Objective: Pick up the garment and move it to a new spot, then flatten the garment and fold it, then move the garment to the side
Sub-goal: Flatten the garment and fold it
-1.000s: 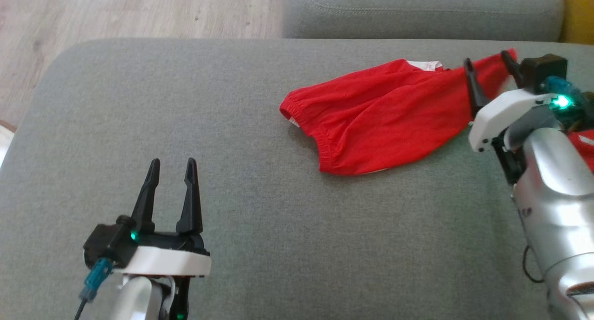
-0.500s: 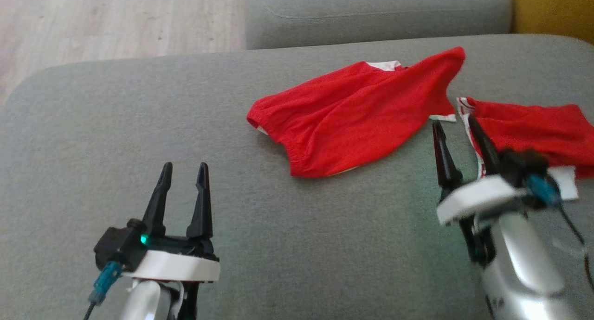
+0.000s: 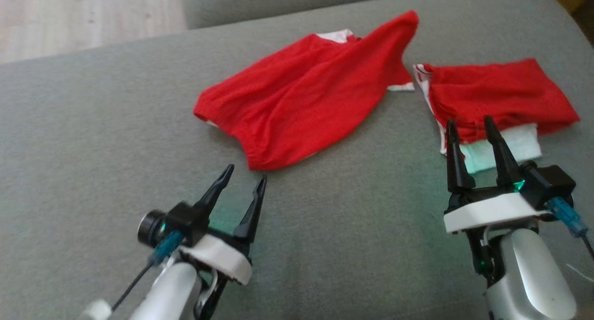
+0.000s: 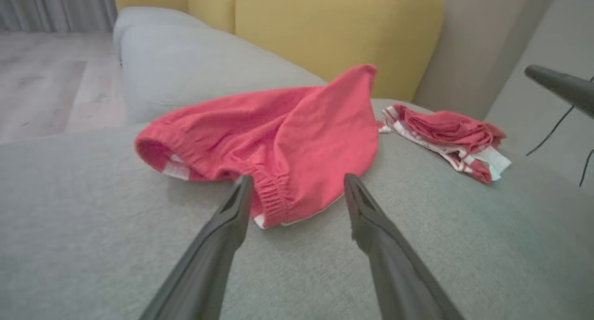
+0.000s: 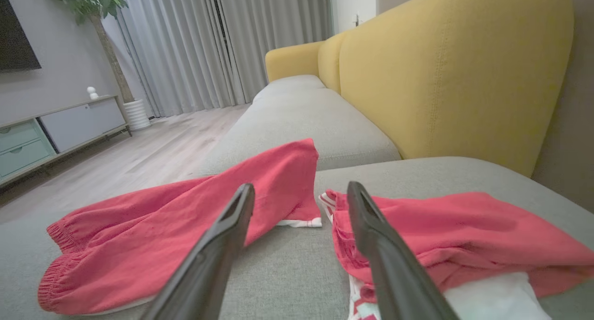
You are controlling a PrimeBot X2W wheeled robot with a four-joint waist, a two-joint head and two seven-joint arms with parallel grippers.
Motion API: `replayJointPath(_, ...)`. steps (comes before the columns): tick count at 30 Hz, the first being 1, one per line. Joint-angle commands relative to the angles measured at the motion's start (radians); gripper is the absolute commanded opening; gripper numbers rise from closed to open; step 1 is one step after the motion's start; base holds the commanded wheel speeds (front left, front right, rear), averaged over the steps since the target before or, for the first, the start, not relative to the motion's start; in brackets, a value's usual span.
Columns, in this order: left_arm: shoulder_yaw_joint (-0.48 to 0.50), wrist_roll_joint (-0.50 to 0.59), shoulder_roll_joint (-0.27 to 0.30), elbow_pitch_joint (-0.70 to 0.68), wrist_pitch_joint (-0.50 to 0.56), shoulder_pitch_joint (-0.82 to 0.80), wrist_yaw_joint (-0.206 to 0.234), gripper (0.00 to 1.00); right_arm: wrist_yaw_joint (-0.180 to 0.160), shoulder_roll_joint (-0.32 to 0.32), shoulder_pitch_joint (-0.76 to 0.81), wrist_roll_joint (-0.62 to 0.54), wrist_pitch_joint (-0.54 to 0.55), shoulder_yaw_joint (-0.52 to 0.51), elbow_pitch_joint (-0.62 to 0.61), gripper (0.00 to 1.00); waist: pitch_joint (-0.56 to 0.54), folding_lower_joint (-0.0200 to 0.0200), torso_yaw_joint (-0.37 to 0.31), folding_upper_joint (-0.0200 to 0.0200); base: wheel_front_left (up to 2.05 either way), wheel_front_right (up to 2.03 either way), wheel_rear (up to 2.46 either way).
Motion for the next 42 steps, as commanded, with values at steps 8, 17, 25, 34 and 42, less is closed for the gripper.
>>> replayJointPath(8, -0.021, 0.002, 0.04, 0.177, 0.031, -0.191, -0.003, 1.0, -0.001, 0.007, -0.042, 0.029, 0.001, 0.035, -0.063, 1.0, 0.083, -0.0001, -0.099, -0.0001, 0.0, 0.0, 0.0)
replayJointPath(17, -0.042, -0.021, 0.023, 0.272, -0.007, -0.245, -0.004, 1.0, -0.001, 0.007, -0.047, 0.032, -0.007, 0.028, -0.059, 1.0, 0.087, -0.0001, -0.105, -0.0001, 0.0, 0.0, 0.0)
replayJointPath(25, -0.084, -0.033, 0.031, 0.335, -0.011, -0.283, -0.005, 1.0, -0.001, 0.007, -0.058, 0.04, -0.011, 0.049, -0.067, 1.0, 0.099, -0.0001, -0.113, -0.0001, 0.0, 0.0, 0.0)
replayJointPath(34, -0.137, -0.046, 0.034, 0.403, 0.026, -0.317, -0.006, 0.0, -0.001, 0.007, -0.059, 0.04, -0.017, 0.031, -0.065, 1.0, 0.1, -0.0001, -0.113, -0.0001, 0.0, 0.0, 0.0)
replayJointPath(42, -0.139, -0.078, 0.046, 0.397, -0.017, -0.308, -0.006, 0.0, -0.001, 0.007, -0.058, 0.027, -0.013, 0.028, -0.052, 1.0, 0.054, -0.0001, -0.059, -0.0001, 0.0, 0.0, 0.0)
